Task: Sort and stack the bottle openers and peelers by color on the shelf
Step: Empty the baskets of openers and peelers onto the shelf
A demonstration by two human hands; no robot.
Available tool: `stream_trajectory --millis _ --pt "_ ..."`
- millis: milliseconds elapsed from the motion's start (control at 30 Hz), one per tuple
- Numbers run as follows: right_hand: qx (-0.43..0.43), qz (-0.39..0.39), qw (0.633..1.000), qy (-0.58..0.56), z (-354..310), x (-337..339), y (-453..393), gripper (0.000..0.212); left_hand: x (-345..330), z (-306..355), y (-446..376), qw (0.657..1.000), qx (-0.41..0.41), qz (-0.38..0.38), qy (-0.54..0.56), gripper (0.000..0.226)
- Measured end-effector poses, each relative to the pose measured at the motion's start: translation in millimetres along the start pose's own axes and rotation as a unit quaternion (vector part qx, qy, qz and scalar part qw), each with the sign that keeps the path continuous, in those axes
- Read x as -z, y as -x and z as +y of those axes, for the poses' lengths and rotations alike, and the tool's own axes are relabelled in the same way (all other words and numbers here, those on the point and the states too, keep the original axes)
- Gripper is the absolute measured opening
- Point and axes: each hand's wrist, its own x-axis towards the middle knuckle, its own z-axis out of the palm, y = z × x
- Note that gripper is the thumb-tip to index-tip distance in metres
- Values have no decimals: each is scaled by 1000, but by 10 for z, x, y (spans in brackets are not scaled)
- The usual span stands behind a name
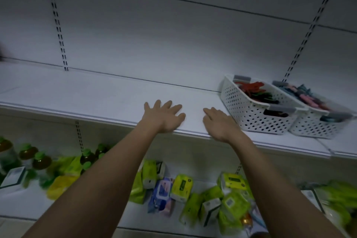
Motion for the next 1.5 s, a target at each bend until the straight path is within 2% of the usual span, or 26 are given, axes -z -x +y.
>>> stream_trajectory --millis 333,467,567,633,700,767,833,933,1000,1100,1167,1300,1500 --pt "-6 -10 1000 -20 -40 32 65 55 2 29 86 1000 4 10 9 57" --pt "-7 -30 999 -28 -72 122 144 55 67 51 115 1000 18 -15 12 58" --pt "56 -45 996 -51 -54 311 282 45 243 111 53 999 20 -45 20 59" --pt "131 19 986 -102 -22 497 455 35 421 257 3 997 17 -35 67 52" --pt "164 163 963 -136 57 717 645 26 569 488 -21 981 8 11 192 42" --pt "127 306 932 -147 253 893 726 23 650 793 12 933 16 16 358 40" --pt "28 377 919 -111 536 971 727 24 679 1110 46 898 29 -24 439 49" --pt "-113 348 930 -42 861 939 724 31 628 1535 21 882 21 -78 464 64" --pt "-146 338 929 -35 960 869 727 36 585 1741 -11 870 23 -95 483 59" --pt "-154 357 917 -87 1007 779 730 42 566 1886 -5 855 28 -88 510 32" --pt "-156 377 905 -120 996 735 739 42 572 1906 -10 852 19 -76 517 24" --pt "-164 391 891 -163 927 731 800 51 591 1944 14 845 12 -58 532 17" --pt "-167 370 868 -286 934 748 875 81 516 1871 6 822 15 -20 569 22"
